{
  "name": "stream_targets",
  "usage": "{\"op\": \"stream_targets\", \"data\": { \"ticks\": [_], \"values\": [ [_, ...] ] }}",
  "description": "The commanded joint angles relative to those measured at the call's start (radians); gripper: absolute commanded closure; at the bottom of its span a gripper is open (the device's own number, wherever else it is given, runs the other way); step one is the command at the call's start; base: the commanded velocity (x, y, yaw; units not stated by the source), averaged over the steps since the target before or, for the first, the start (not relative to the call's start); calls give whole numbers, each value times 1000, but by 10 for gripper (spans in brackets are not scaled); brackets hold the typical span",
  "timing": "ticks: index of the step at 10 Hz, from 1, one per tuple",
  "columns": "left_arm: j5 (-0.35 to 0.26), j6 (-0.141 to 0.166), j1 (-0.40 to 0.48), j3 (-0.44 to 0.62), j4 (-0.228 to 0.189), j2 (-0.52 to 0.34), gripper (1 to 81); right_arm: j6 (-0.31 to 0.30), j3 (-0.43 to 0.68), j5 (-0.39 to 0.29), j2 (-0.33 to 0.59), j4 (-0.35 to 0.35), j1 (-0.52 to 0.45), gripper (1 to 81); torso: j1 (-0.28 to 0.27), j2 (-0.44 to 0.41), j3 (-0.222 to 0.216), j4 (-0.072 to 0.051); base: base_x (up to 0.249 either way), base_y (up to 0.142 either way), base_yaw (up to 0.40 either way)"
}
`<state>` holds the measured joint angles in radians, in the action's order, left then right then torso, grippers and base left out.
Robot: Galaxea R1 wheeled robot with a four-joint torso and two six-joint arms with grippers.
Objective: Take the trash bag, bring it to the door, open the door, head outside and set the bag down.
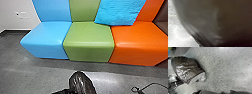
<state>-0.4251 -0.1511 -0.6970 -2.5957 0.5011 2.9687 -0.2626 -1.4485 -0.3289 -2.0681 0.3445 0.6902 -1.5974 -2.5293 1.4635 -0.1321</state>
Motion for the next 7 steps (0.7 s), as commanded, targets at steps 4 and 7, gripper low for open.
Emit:
{"op": "stream_targets", "data": {
  "ticks": [4, 7],
  "values": [
    [-77, 4, 107, 161, -1, -91, 811, 6, -1, -55, 10, 22, -56, 10, 131, 208, 0, 0, 0, 0, 0],
    [-77, 4, 107, 174, -1, -100, 811, 6, -16, -52, 7, 22, -43, 10, 201, 320, 0, 0, 0, 0, 0]
  ]
}}
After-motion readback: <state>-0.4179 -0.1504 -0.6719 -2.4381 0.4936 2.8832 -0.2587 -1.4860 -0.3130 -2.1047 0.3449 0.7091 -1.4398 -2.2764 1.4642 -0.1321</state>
